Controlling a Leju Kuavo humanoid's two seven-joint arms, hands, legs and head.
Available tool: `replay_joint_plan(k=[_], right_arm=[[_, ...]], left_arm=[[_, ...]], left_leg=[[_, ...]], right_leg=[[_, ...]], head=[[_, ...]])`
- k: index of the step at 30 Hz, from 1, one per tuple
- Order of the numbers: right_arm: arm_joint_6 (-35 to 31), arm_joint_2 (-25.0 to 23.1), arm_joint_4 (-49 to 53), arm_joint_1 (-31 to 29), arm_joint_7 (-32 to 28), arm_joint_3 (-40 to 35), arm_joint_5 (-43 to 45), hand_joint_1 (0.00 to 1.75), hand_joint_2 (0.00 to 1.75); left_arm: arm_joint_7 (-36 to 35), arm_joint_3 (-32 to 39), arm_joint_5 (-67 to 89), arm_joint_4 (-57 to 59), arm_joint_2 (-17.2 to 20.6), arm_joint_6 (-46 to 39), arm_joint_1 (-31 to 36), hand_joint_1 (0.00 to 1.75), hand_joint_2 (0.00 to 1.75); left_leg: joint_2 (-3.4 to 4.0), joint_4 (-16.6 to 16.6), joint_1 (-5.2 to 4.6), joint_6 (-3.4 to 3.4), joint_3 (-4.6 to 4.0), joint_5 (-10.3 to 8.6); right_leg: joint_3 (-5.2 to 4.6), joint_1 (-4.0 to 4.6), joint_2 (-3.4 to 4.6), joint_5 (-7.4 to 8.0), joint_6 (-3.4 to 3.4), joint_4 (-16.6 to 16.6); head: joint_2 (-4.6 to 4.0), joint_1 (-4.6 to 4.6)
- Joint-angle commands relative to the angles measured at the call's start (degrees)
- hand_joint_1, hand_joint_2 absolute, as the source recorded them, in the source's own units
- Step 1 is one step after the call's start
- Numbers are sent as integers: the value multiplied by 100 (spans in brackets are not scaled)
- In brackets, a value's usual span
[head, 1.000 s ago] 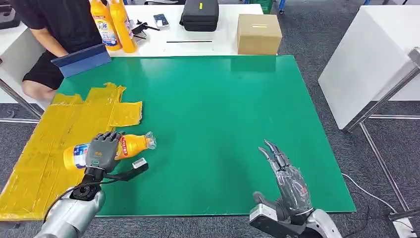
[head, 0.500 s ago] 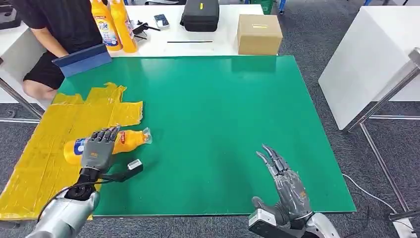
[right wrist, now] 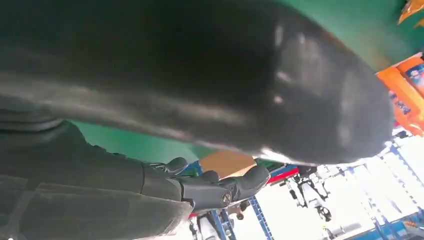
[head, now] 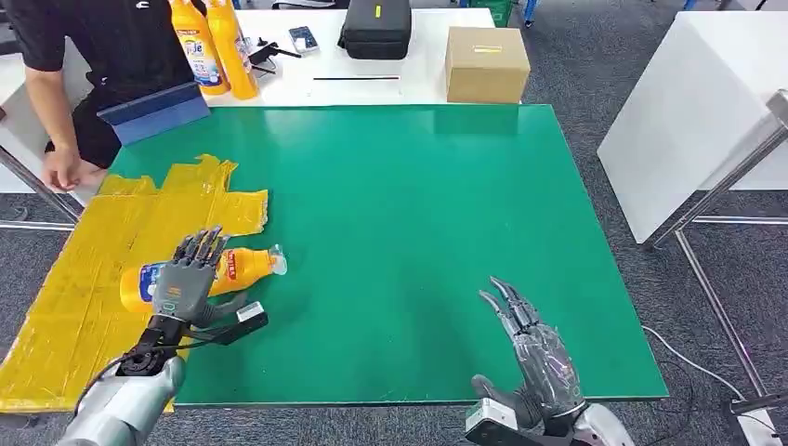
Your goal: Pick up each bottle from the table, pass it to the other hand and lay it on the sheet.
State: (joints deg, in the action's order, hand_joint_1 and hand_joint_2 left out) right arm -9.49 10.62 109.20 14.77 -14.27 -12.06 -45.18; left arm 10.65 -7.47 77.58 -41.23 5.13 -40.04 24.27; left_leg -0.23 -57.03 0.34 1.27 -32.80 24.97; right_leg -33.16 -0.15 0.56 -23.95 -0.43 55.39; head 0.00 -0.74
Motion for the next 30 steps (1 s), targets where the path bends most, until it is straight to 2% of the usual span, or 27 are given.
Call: replay_joint_plan(k=[1, 3, 5, 6, 7, 9, 13, 16, 20, 25, 30], right_arm=[[19, -365, -405, -482, -187, -50, 150, 0, 0], [9, -483, -384, -611, -233, -15, 172, 0, 0], [24, -497, -360, -650, -239, -12, 152, 0, 0], [-25, -575, -372, -700, -276, 26, 255, 0, 0], [-42, -599, -420, -749, -279, 30, 262, 0, 0], [-29, -807, -706, -1173, -488, -81, 498, 0, 0], [-71, -1188, -1178, -2115, -449, -279, 498, 0, 0], [-137, -1505, -1641, -2933, -317, -377, 463, 0, 0], [-238, -1585, -1768, -3097, -390, -382, 540, 0, 0], [-448, -1975, -3246, -4279, -551, -483, 1004, 0, 0], [-579, -2157, -3767, -4511, -599, -863, 1038, 0, 0]], left_arm=[[1570, 1273, -4243, -4970, -507, 1770, -1891, 0, 0], [1782, 1225, -5384, -5673, -486, 2472, -2117, 0, 0], [1743, 1159, -5565, -5773, -469, 2621, -2110, 0, 0], [1769, 942, -6108, -5684, -330, 3131, -1973, 0, 0], [1758, 899, -6125, -5577, -305, 3142, -1822, 0, 0], [1467, 491, -6649, -5031, -195, 3760, -1282, 0, 0], [1408, 16, -6918, -4090, -263, 3961, -504, 0, 0], [1343, -386, -7049, -3085, -475, 4008, 353, 0, 0], [1253, -502, -7098, -2828, -533, 3989, 574, 0, 0], [1101, -604, -7387, -1572, -911, 4206, 1458, 0, 0], [1100, -541, -7566, -1797, -782, 4141, 1216, 0, 0]], left_leg=[[31, -4, -1, -5, 9, 15], [46, -6, 4, -12, -4, 18], [55, -5, 3, -17, 4, 22], [48, -6, -1, -20, 13, 27], [34, -4, 3, -18, 6, 19], [19, -3, 2, -20, 10, 15], [18, 1, 4, -17, 4, 4], [16, 2, 1, -18, 3, -18], [8, 5, 3, -21, 6, -41], [20, -8, -1, -20, -2, -46], [33, 4, 1, -18, 10, -46]], right_leg=[[2, -2, 24, -4, 4, -1], [-9, 3, 40, 2, 0, 1], [-9, 2, 54, -1, -1, 2], [-1, -1, 45, -9, 0, 6], [-3, 2, 31, -5, -1, 1], [2, 1, 13, -6, -1, 2], [-1, 3, 11, 6, -2, -1], [-1, 0, 9, 21, -3, 2], [2, 2, 1, 40, -9, -2], [-8, -2, 11, 47, -11, 12], [1, -1, 27, 53, -6, 1]], head=[[0, -2], [0, -2], [0, 0], [0, -2], [0, -2], [0, 0], [0, 0], [0, 0], [0, -2], [0, 0], [0, 0]])
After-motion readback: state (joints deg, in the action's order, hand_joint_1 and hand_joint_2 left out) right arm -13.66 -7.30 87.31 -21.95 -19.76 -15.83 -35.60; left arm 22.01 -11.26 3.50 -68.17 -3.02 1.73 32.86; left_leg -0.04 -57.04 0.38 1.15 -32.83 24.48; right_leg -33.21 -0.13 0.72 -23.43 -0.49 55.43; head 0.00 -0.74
